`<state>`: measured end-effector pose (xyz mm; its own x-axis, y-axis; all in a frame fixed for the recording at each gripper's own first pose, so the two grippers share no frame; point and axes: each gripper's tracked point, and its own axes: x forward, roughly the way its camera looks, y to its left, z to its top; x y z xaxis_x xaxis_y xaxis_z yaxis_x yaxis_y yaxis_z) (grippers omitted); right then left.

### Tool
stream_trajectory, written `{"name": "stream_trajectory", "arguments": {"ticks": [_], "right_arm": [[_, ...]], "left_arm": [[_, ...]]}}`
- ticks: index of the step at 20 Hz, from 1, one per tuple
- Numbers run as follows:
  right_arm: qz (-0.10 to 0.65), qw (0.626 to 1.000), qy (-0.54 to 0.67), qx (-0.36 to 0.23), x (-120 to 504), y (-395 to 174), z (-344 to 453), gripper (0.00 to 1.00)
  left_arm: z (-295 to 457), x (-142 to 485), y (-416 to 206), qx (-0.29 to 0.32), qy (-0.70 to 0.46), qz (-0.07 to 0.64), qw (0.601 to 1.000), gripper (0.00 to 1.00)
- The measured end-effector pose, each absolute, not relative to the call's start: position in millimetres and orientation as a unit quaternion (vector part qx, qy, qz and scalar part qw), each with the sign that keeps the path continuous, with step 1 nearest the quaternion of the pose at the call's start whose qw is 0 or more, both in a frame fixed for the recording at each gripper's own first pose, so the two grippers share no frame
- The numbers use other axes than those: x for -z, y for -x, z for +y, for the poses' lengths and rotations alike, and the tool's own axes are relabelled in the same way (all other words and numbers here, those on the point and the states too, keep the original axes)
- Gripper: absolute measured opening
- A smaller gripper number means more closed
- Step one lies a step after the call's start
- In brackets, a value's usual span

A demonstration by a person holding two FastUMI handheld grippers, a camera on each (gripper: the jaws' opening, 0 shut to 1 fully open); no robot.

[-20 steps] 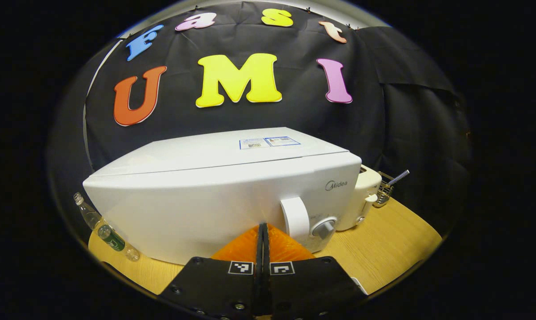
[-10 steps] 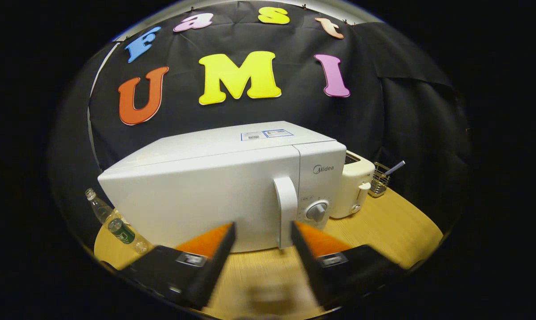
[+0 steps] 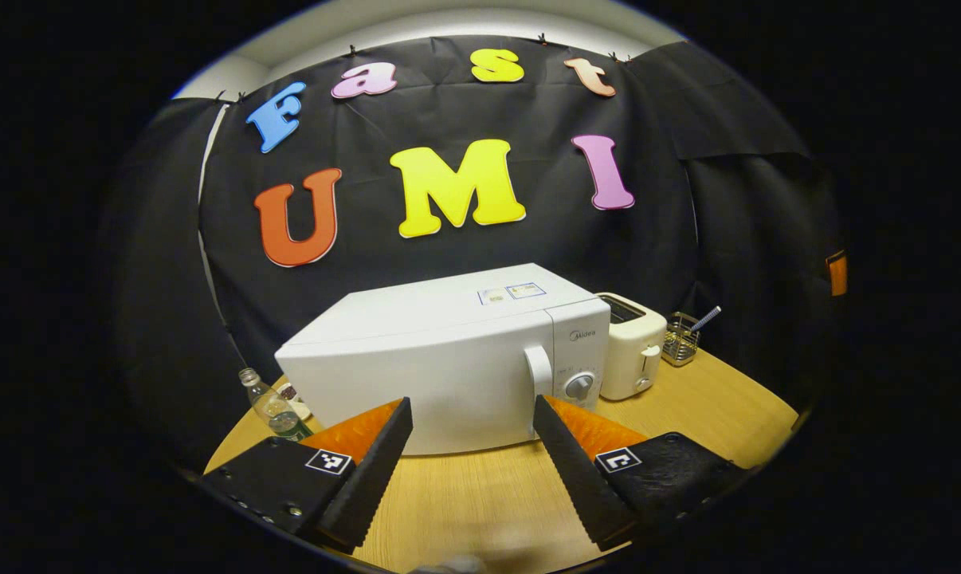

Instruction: Open the microwave oven with the left hand, put the food in, and close the microwave oven.

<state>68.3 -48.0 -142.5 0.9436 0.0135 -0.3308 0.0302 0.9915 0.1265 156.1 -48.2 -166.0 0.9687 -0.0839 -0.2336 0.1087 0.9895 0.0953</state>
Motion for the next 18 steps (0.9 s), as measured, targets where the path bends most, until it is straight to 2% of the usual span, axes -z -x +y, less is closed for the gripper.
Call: {"name": "stream_trajectory", "arguments": {"ticks": [2,3,4,7,8,9,14,15,16,17,18], "right_arm": [[0.153,0.986,-0.067,0.004,131,-62,-35,1.00],[0.145,0.987,-0.068,0.006,126,-61,-30,0.91],[0.134,0.988,-0.071,0.007,118,-59,-23,1.00],[0.107,0.991,-0.076,0.006,96,-49,2,1.00],[0.097,0.993,-0.072,0.006,89,-46,11,0.90],[0.086,0.994,-0.065,0.006,80,-44,20,1.00],[0.042,0.998,-0.048,-0.001,46,-32,60,1.00],[0.035,0.998,-0.045,-0.003,41,-31,67,0.91],[0.028,0.999,-0.043,-0.005,34,-30,73,1.00],[0.022,0.999,-0.041,-0.006,29,-29,78,0.91],[0.018,0.999,-0.040,-0.006,25,-27,83,0.91]], "left_arm": [[-39,137,-133,0.043,-0.046,0.099,0.993,0.95],[-33,121,-121,0.043,-0.042,0.088,0.994,0.95],[-30,105,-108,0.044,-0.036,0.078,0.995,0.95],[-4,66,-75,0.029,-0.021,0.059,0.998,0.95],[6,54,-65,0.022,-0.016,0.053,0.998,0.95],[15,42,-55,0.016,-0.011,0.045,0.999,0.95],[62,12,-23,-0.010,-0.020,0.026,0.999,0.95],[70,12,-19,-0.015,-0.020,0.026,0.999,0.95],[77,9,-16,-0.018,-0.015,0.027,0.999,0.95],[82,8,-13,-0.020,-0.008,0.028,0.999,0.95],[86,5,-11,-0.021,-0.004,0.025,0.999,0.95]]}}
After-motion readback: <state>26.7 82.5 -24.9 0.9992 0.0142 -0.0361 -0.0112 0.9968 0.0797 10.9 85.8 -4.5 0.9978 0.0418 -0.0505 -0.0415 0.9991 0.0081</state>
